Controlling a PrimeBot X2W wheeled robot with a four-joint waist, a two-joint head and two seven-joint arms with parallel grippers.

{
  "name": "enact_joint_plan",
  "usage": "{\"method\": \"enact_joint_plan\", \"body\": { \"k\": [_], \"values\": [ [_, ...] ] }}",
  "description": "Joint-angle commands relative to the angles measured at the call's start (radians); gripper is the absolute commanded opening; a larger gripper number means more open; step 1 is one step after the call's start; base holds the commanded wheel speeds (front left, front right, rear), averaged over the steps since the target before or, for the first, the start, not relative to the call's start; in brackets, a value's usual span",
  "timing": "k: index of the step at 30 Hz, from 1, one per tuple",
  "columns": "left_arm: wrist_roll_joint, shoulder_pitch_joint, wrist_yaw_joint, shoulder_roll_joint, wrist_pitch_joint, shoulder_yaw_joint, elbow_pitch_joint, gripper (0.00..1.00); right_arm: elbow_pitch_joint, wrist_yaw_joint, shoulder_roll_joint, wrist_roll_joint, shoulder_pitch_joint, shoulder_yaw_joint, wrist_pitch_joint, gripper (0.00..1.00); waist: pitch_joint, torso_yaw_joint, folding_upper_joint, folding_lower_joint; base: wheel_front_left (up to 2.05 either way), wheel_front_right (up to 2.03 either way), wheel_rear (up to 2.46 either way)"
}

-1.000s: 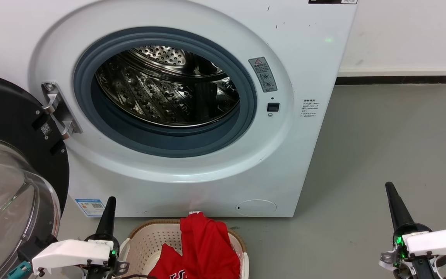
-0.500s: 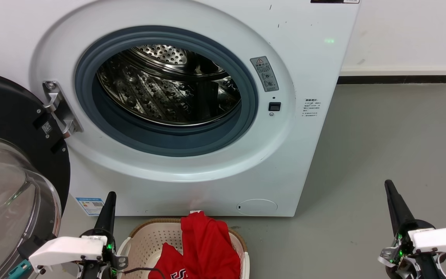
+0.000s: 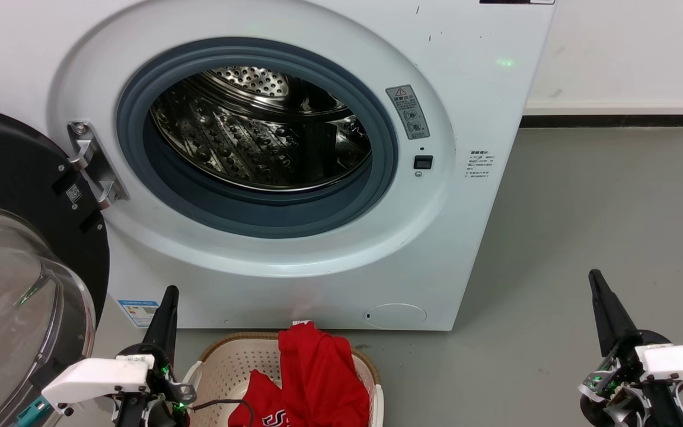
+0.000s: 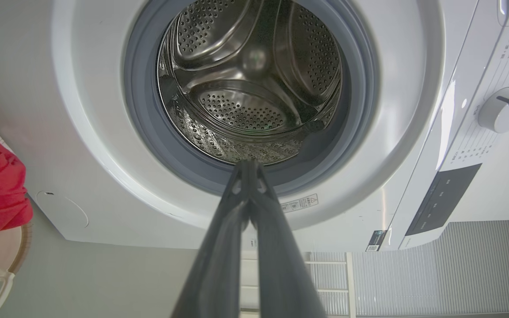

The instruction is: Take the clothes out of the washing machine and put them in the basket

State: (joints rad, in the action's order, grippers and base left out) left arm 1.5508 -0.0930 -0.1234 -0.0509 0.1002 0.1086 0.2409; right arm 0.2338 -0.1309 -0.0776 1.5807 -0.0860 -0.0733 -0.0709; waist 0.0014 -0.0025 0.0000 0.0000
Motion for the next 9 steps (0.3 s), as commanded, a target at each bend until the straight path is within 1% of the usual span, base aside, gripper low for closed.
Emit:
{"method": "enact_joint_plan", "body": {
  "k": [1, 7, 9],
  "values": [
    [0.024, -0.019, -0.007, 0.001, 0.008, 0.006, 0.002, 0.0, 0.005, 0.0, 0.001, 0.024, -0.023, -0.002, -0.007, 0.0, 0.0, 0.001, 0.0, 0.0, 0.0, 0.0, 0.0],
    [0.066, -0.02, -0.01, 0.001, 0.019, 0.008, 0.006, 0.0, 0.012, 0.0, 0.002, 0.066, -0.025, -0.006, -0.017, 0.0, 0.002, 0.002, 0.0, 0.0, 0.0, 0.0, 0.0],
    [0.065, -0.02, -0.01, 0.001, 0.018, 0.008, 0.006, 0.0, 0.012, 0.0, 0.003, 0.064, -0.025, -0.006, -0.018, 0.0, 0.002, 0.003, 0.0, 0.0, 0.0, 0.0, 0.0]
  ]
}}
